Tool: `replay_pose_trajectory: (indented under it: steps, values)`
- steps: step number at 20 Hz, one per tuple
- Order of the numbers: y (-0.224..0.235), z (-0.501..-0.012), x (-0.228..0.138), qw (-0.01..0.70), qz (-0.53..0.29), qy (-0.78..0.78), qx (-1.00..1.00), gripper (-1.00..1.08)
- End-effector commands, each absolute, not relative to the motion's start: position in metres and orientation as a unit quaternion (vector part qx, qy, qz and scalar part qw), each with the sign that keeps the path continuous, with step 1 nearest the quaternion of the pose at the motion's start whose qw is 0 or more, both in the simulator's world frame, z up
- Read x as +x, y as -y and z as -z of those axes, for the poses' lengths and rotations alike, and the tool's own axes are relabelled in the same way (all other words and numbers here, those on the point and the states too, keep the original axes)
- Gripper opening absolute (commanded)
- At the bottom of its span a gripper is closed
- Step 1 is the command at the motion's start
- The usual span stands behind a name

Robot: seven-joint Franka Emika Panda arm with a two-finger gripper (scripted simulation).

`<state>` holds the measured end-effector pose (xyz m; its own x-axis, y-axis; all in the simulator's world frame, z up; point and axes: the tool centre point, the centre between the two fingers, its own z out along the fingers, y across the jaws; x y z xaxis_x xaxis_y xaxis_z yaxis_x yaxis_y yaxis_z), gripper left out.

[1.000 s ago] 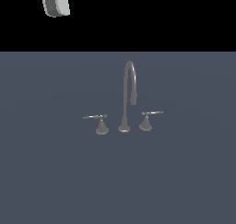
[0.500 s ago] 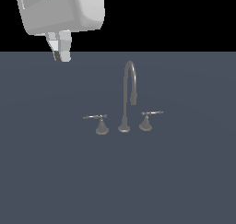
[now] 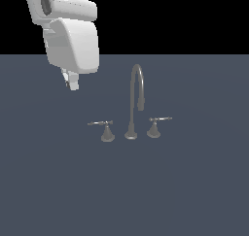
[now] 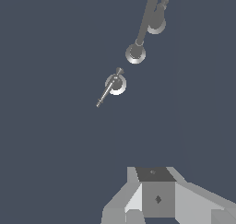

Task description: Turn on the faucet by rotating a designated handle.

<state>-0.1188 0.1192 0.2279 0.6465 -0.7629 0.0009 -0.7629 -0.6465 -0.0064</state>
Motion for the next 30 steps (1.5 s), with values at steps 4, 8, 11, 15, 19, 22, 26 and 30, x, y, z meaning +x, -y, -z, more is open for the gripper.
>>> replay_pose_trajectory:
  steps: [4,8,11,15,19,22,26,30]
  values:
    - [-0.123,-0.200,-0.099,0.004,0.001,-0.464,-0.886,-1.00]
    - [-0.124,-0.180,-0.084,0.004,0.001,-0.493,-0.870,-1.00]
    - [-0.123,-0.165,-0.073,0.003,0.001,-0.515,-0.857,-1.00]
    - [-0.122,-0.145,-0.058,0.002,0.001,-0.545,-0.838,-1.00]
    - [-0.119,-0.123,-0.042,0.001,0.001,-0.577,-0.817,-1.00]
    - [-0.116,-0.107,-0.031,0.000,0.001,-0.599,-0.801,-1.00]
    - [-0.112,-0.089,-0.018,0.000,0.001,-0.624,-0.781,-1.00]
    - [-0.108,-0.075,-0.007,-0.001,0.001,-0.643,-0.766,-1.00]
